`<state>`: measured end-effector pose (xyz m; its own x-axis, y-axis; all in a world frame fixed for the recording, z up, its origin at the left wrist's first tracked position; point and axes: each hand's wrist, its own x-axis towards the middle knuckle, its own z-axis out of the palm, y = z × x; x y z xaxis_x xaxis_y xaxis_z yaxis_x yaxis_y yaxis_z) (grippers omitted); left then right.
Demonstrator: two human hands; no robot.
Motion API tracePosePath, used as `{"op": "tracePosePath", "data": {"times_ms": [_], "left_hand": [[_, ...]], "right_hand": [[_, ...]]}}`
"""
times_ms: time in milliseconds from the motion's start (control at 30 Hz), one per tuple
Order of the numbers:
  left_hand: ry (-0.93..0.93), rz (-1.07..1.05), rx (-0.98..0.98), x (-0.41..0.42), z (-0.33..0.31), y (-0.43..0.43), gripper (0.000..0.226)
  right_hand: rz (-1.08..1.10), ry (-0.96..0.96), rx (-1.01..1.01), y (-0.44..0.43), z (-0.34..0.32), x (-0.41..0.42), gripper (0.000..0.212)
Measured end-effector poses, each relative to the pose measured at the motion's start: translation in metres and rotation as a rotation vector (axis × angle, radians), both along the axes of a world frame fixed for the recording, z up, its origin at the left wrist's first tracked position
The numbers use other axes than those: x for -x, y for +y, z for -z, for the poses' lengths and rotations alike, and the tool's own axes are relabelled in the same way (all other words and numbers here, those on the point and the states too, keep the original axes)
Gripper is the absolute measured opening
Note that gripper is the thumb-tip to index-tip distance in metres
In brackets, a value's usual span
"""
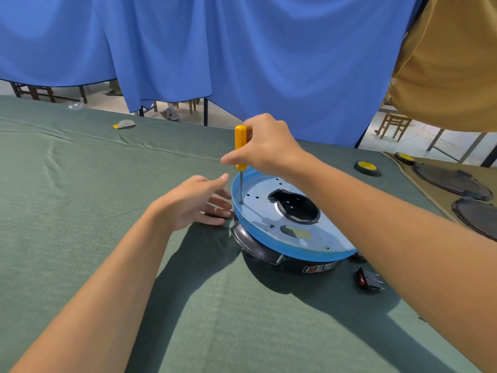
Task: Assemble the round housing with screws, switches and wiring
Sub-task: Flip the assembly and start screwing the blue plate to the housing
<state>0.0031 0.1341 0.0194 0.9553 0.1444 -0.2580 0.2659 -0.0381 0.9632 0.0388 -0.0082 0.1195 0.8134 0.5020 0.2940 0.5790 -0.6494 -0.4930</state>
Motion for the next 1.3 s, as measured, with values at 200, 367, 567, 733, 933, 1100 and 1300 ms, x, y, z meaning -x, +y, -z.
{"op": "tracePosePath", "data": {"times_ms": [200,367,567,733,933,1100,1300], "left_hand": [[0.062,0.083,-0.07,0.002,-0.011,-0.011,0.059],[0.105,0.066,-0.215,0.003,-0.014,-0.03,0.055],[0.118,0.007,-0.242,0.003,-0.014,-0.039,0.056],[0.117,-0.04,-0.144,0.003,-0.015,-0.039,0.051],[0.158,-0.085,-0.104,0.003,-0.016,-0.044,0.051],[0.196,-0.092,0.028,0.003,-0.018,-0.045,0.052],[0.24,-0.072,0.137,0.004,-0.022,-0.044,0.057]], "right_hand": [[0.225,0.236,-0.122,-0.008,0.017,-0.003,0.038],[0.252,0.489,-0.209,-0.015,0.024,-0.003,0.038],[0.267,0.648,-0.237,-0.026,0.03,-0.003,0.037],[0.267,0.696,-0.216,-0.028,0.034,-0.006,0.025],[0.278,0.72,-0.295,-0.027,0.042,-0.013,0.035],[0.303,0.869,-0.392,-0.035,0.047,-0.014,0.037],[0.316,0.91,-0.504,-0.04,0.05,-0.017,0.025]]}}
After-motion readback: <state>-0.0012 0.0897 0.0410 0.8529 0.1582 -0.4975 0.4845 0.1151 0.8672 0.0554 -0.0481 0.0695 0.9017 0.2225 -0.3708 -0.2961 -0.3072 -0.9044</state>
